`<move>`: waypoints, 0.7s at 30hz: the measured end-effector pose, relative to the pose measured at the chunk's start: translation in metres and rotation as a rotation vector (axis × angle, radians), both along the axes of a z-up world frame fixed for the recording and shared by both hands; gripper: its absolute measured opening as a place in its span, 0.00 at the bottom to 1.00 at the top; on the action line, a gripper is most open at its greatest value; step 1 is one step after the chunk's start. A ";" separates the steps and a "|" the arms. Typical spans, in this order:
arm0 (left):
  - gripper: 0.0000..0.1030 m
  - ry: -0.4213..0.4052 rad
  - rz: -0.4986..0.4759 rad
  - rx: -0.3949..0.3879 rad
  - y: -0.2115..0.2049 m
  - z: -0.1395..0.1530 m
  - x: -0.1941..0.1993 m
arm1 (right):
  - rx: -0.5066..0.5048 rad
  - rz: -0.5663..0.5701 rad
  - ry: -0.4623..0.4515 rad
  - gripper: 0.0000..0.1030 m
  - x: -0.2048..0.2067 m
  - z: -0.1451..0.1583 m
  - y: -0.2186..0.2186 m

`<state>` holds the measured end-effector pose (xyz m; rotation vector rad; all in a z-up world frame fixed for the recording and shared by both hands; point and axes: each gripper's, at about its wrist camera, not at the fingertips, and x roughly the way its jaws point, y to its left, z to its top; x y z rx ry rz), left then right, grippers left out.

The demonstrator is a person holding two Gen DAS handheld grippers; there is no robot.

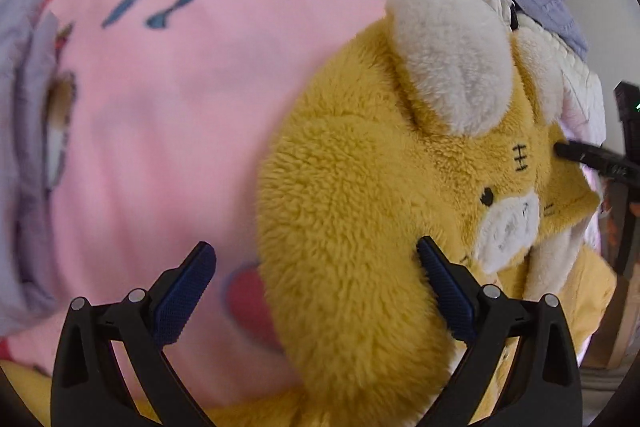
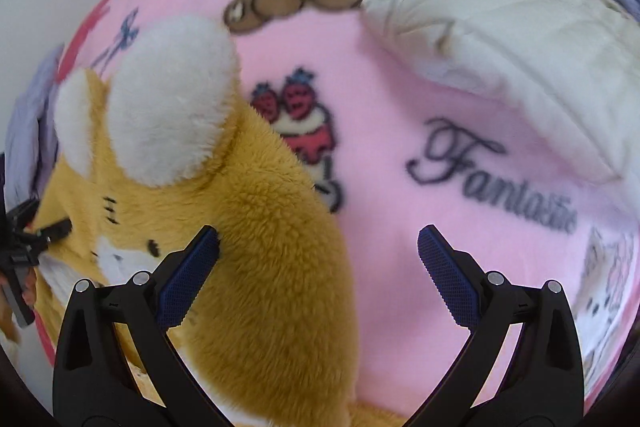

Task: Fold large clothes
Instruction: 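Reach both grippers to the bear-ear hood and grasp its edges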

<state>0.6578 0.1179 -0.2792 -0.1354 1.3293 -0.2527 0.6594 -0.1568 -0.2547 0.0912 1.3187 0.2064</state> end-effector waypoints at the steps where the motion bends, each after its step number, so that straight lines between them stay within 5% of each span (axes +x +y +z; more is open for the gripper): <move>1: 0.95 0.007 0.011 -0.014 0.001 -0.003 0.001 | 0.004 -0.001 0.008 0.92 0.003 -0.005 0.000; 4: 0.95 0.028 0.042 -0.032 0.003 -0.010 0.005 | 0.087 -0.027 0.020 0.92 0.006 -0.012 -0.003; 7: 0.95 0.055 0.052 -0.016 0.001 -0.013 0.008 | 0.133 -0.079 0.126 0.92 0.009 -0.030 -0.008; 11: 0.95 0.070 0.084 0.017 -0.001 -0.013 0.011 | 0.140 -0.094 0.107 0.91 0.006 -0.031 -0.006; 12: 0.95 0.067 0.090 0.028 -0.002 -0.012 0.011 | 0.151 -0.094 0.105 0.79 0.004 -0.030 -0.004; 13: 0.91 0.063 0.096 0.033 -0.005 -0.010 0.011 | 0.181 -0.089 0.095 0.55 0.001 -0.027 -0.003; 14: 0.81 0.058 0.101 0.035 -0.007 -0.007 0.010 | 0.223 -0.080 0.095 0.46 -0.002 -0.025 -0.004; 15: 0.74 0.052 0.105 0.028 -0.009 -0.003 0.006 | 0.236 -0.077 0.087 0.42 -0.004 -0.021 -0.001; 17: 0.38 0.031 0.108 -0.023 -0.013 0.006 0.003 | 0.205 -0.059 0.069 0.30 -0.007 -0.013 0.004; 21: 0.26 0.025 0.186 0.026 -0.020 0.020 0.000 | 0.211 -0.037 0.007 0.20 -0.015 0.010 0.007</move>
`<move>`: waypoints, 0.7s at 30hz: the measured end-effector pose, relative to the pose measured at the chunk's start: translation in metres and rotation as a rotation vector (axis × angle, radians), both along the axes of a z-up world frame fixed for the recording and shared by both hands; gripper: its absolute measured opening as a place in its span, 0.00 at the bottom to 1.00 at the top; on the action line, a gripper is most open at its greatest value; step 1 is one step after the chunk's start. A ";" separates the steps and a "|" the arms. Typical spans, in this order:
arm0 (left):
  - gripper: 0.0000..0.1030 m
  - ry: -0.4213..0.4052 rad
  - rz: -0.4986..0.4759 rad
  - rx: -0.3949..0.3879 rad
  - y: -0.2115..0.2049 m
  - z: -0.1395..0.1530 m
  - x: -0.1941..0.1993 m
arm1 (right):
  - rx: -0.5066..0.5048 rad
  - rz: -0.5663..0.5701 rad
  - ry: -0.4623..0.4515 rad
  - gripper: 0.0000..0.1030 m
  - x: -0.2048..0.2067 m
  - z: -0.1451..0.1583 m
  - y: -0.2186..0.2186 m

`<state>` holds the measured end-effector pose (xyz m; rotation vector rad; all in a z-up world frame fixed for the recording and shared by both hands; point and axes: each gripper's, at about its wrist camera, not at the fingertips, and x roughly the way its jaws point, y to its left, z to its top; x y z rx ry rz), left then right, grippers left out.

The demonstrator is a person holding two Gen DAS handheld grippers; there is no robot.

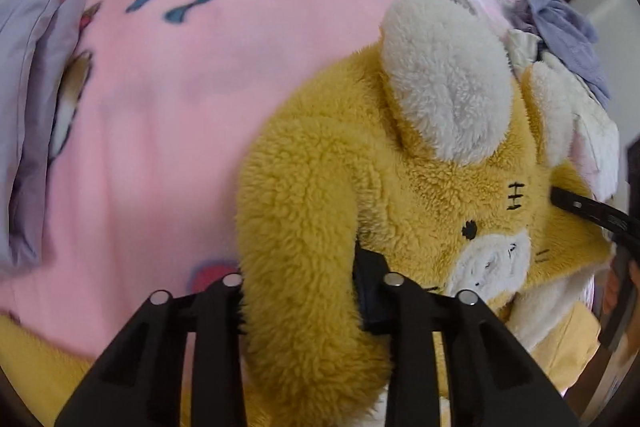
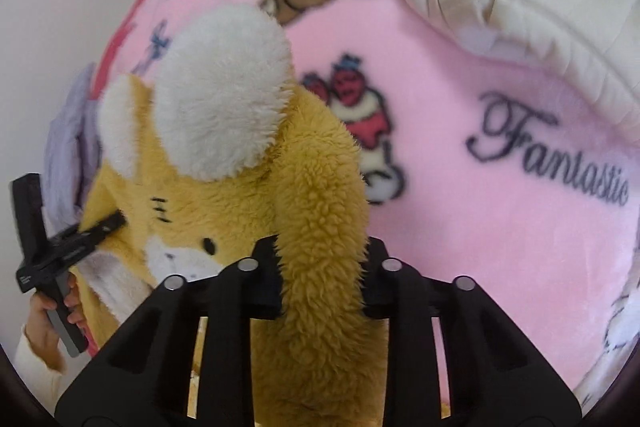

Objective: Fold large clothes

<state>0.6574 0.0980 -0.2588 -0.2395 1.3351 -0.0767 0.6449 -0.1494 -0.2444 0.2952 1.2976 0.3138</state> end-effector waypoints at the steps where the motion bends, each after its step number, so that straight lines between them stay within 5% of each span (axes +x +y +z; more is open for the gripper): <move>1: 0.24 0.003 0.014 -0.008 0.001 0.003 -0.001 | -0.001 0.002 -0.015 0.19 0.000 0.005 0.000; 7: 0.23 -0.036 0.015 -0.044 0.005 0.027 -0.008 | -0.001 -0.006 -0.069 0.18 -0.012 0.029 -0.012; 11: 0.22 -0.189 -0.048 -0.027 0.009 0.055 -0.030 | -0.025 0.048 -0.207 0.18 -0.027 0.057 0.006; 15: 0.22 -0.336 -0.077 -0.053 0.012 0.082 -0.064 | -0.052 0.163 -0.394 0.18 -0.080 0.097 0.015; 21: 0.22 -0.507 -0.058 -0.213 0.034 0.105 -0.151 | 0.058 0.177 -0.509 0.18 -0.170 0.120 -0.013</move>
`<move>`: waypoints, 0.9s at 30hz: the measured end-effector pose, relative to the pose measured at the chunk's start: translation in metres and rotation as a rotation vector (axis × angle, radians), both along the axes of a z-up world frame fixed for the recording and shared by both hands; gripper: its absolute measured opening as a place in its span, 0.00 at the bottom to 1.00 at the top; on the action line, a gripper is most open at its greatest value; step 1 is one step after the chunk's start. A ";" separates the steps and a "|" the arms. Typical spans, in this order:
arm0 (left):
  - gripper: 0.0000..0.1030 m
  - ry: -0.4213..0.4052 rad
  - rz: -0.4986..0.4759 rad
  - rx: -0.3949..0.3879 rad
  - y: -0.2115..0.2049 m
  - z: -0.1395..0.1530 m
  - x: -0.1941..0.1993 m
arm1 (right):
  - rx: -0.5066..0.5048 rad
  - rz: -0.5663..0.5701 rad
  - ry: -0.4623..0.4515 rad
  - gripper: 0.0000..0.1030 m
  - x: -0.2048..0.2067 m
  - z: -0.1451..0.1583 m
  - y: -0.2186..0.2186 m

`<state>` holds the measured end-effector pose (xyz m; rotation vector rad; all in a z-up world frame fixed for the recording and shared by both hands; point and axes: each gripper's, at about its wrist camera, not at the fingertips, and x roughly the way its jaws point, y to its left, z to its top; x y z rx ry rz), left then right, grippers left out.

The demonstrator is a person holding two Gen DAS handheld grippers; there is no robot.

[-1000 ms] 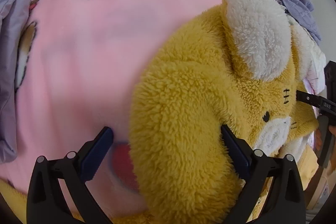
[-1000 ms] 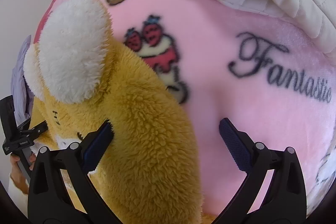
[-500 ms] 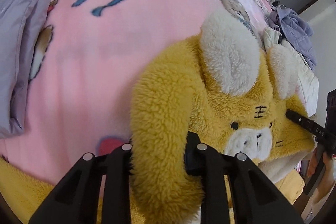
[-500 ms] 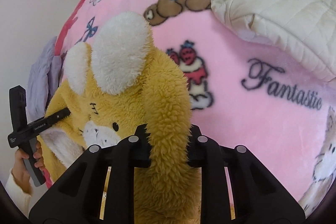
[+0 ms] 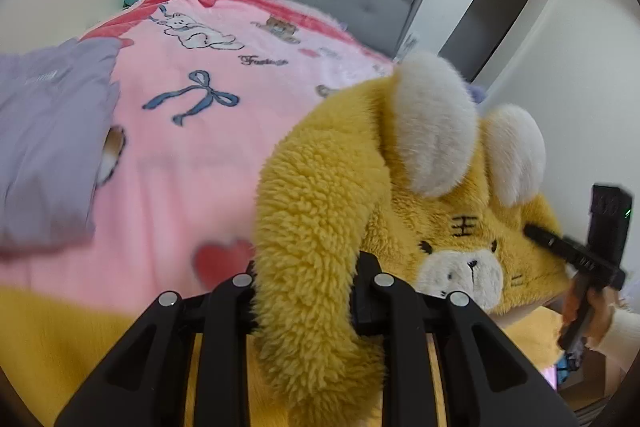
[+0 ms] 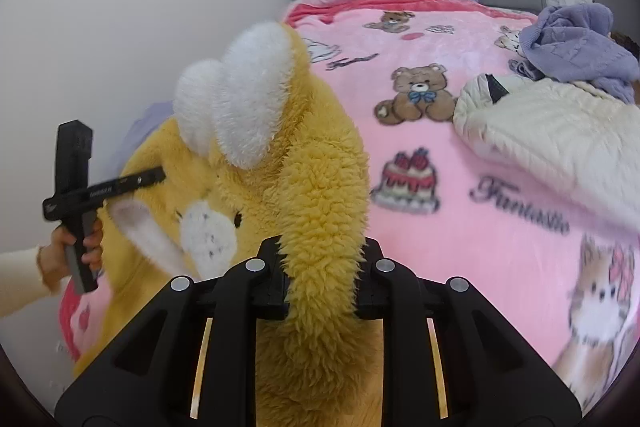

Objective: Fold large clothes

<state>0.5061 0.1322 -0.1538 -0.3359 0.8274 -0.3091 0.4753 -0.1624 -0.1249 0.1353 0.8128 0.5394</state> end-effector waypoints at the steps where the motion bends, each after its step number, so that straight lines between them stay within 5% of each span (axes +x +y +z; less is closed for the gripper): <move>1: 0.22 0.002 -0.002 -0.006 0.000 -0.004 -0.011 | 0.006 0.000 0.007 0.19 -0.016 -0.004 -0.004; 6: 0.23 0.047 -0.026 0.015 -0.016 -0.035 -0.080 | 0.059 -0.014 0.104 0.19 -0.081 -0.043 -0.011; 10: 0.25 0.173 -0.021 -0.007 -0.016 -0.081 -0.105 | 0.053 -0.050 0.224 0.20 -0.112 -0.089 -0.009; 15: 0.37 0.149 -0.024 0.060 -0.019 -0.101 -0.118 | 0.009 -0.117 0.267 0.26 -0.124 -0.121 -0.006; 17: 0.50 0.119 -0.055 0.154 -0.026 -0.099 -0.123 | -0.038 -0.109 0.234 0.37 -0.126 -0.116 0.000; 19: 0.67 0.114 -0.060 0.218 -0.025 -0.093 -0.122 | -0.105 -0.072 0.192 0.61 -0.130 -0.105 0.010; 22: 0.76 0.044 -0.069 0.336 -0.024 -0.076 -0.129 | -0.261 0.008 0.117 0.74 -0.139 -0.087 0.027; 27: 0.84 -0.245 -0.365 0.834 -0.062 -0.047 -0.155 | -0.572 0.241 -0.099 0.78 -0.158 -0.055 0.051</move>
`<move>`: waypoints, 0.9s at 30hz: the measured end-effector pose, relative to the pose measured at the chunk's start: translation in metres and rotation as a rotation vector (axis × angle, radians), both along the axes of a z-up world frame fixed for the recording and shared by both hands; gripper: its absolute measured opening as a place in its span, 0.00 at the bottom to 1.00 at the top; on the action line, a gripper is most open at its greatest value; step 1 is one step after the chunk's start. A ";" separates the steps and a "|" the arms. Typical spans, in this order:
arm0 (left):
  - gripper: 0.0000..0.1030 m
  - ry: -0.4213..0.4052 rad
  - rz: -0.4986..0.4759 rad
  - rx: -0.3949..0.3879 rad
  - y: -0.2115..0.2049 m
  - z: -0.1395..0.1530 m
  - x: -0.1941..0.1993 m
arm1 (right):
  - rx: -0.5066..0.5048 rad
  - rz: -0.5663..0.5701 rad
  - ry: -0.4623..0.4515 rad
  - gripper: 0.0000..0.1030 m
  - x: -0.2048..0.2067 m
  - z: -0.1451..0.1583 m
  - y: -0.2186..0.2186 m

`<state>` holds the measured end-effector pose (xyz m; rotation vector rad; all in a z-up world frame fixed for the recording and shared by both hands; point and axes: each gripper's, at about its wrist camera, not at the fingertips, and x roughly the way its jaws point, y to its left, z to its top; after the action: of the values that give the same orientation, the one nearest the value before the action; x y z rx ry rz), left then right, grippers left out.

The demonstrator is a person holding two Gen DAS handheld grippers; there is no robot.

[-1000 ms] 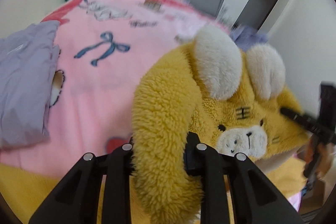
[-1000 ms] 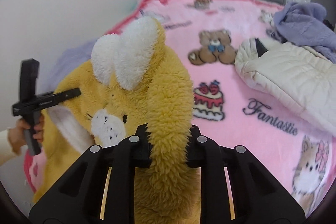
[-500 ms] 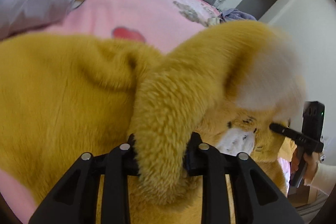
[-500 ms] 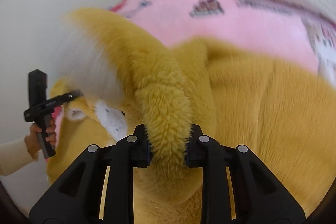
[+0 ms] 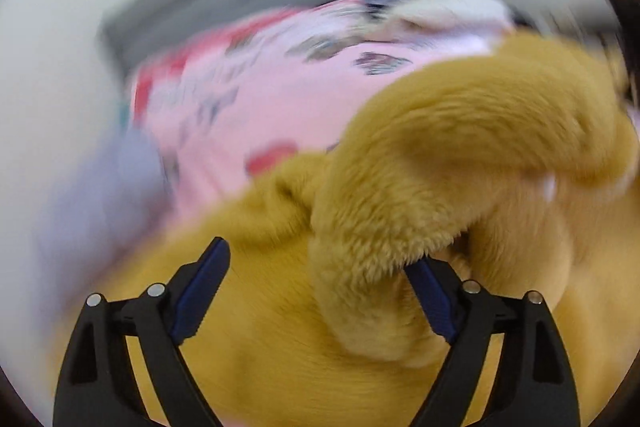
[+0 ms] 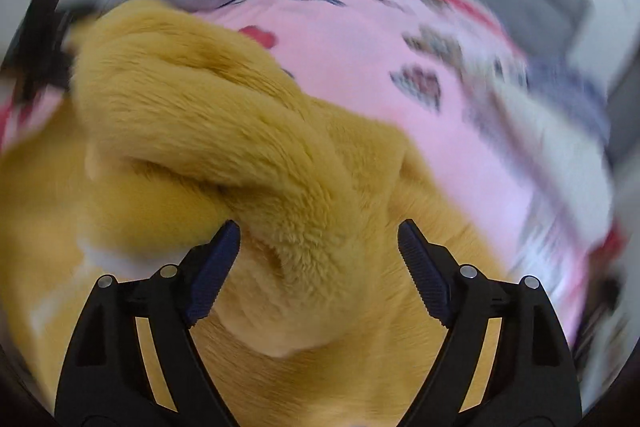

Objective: Fold large clothes

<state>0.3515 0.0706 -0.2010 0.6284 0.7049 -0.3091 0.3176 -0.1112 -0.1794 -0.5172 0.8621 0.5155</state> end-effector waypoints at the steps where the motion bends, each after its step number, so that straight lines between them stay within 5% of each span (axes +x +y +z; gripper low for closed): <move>1: 0.84 -0.035 -0.065 0.076 -0.009 0.002 -0.003 | -0.038 0.067 -0.029 0.82 -0.005 0.007 0.004; 6: 0.84 -0.097 -0.307 0.214 -0.035 0.001 -0.007 | -0.189 0.352 -0.145 0.83 -0.017 0.027 0.036; 11: 0.76 -0.168 -0.496 0.350 -0.052 -0.010 -0.012 | -0.419 0.549 -0.219 0.72 -0.017 0.003 0.068; 12: 0.72 -0.135 -0.520 0.351 -0.053 -0.011 -0.009 | -0.449 0.587 -0.191 0.62 -0.017 -0.003 0.072; 13: 0.63 -0.106 -0.532 0.346 -0.054 -0.012 -0.009 | -0.463 0.609 -0.163 0.42 -0.016 -0.008 0.075; 14: 0.45 -0.078 -0.542 0.338 -0.054 -0.013 -0.010 | -0.476 0.623 -0.105 0.29 -0.012 -0.014 0.077; 17: 0.26 -0.070 -0.527 0.360 -0.054 -0.016 0.004 | -0.395 0.578 -0.019 0.19 0.010 -0.005 0.077; 22: 0.22 -0.102 -0.422 0.313 -0.057 0.011 0.047 | -0.228 0.372 -0.017 0.17 0.073 0.048 0.065; 27: 0.22 -0.195 -0.231 0.224 -0.051 0.062 0.114 | -0.132 0.131 -0.154 0.16 0.141 0.097 0.049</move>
<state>0.4655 0.0195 -0.1388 0.9433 0.4829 -0.3790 0.4585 -0.0620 -0.0824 -0.7281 0.7210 0.5331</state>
